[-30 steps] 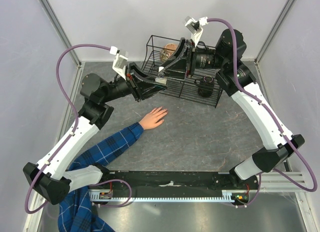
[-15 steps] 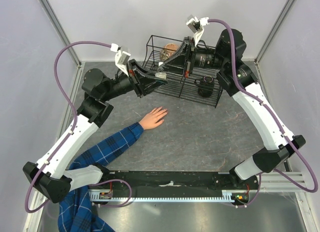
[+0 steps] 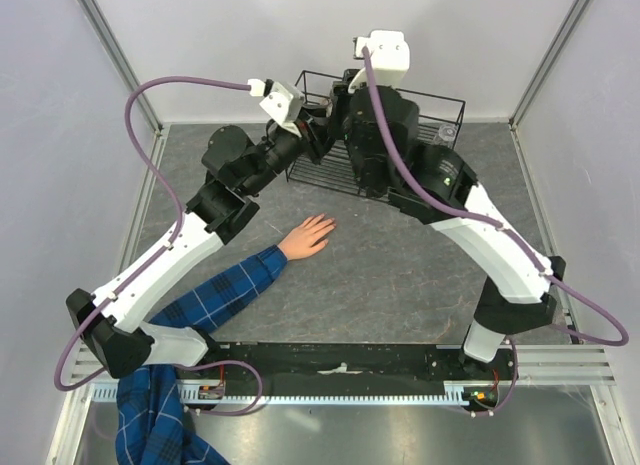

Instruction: Paint the nails

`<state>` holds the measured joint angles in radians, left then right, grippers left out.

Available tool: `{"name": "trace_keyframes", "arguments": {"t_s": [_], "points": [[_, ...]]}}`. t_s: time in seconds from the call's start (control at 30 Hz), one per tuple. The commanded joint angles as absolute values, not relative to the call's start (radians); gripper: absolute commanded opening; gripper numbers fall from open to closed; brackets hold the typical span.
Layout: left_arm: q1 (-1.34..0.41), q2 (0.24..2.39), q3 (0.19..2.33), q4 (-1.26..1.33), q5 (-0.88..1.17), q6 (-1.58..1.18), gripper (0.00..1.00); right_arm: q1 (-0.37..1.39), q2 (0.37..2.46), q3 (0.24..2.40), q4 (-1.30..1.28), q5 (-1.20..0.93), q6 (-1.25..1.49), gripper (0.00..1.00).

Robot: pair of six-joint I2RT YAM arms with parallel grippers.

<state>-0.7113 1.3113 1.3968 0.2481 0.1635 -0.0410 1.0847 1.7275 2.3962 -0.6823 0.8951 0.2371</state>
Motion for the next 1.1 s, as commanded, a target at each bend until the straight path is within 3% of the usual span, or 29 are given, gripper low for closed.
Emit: {"name": "trace_keyframes", "arguments": {"t_s": [0.0, 0.1, 0.23, 0.37, 0.63, 0.77, 0.93, 1.07], "points": [[-0.707, 1.358, 1.439, 0.376, 0.043, -0.037, 0.02, 1.200, 1.784, 2.405, -0.873, 0.925, 0.255, 0.00], [-0.709, 1.324, 1.407, 0.364, 0.052, -0.058, 0.02, 1.200, 1.744, 2.335, -0.810, 0.896, 0.241, 0.01], [-0.709, 1.290, 1.387, 0.336, 0.061, -0.058, 0.02, 1.198, 1.724, 2.307, -0.770, 0.850, 0.213, 0.13], [-0.709, 1.267, 1.371, 0.325, 0.072, -0.069, 0.02, 1.195, 1.715, 2.318, -0.761, 0.830, 0.184, 0.44], [-0.707, 1.210, 1.365, 0.195, 0.075, -0.081, 0.02, 1.177, 1.608, 2.248, -0.764, 0.795, 0.163, 0.81], [-0.704, 1.175, 1.371, 0.108, 0.127, -0.092, 0.02, 1.076, 1.481, 2.139, -0.767, 0.599, 0.182, 0.91], [-0.664, 1.140, 1.379, 0.054, 0.298, -0.179, 0.02, 0.821, 1.321, 1.936, -0.622, -0.031, 0.127, 0.95], [-0.646, 1.126, 1.373, 0.049, 0.458, -0.244, 0.02, 0.724, 1.336, 1.973, -0.592, -0.386, 0.133, 0.95]]}}
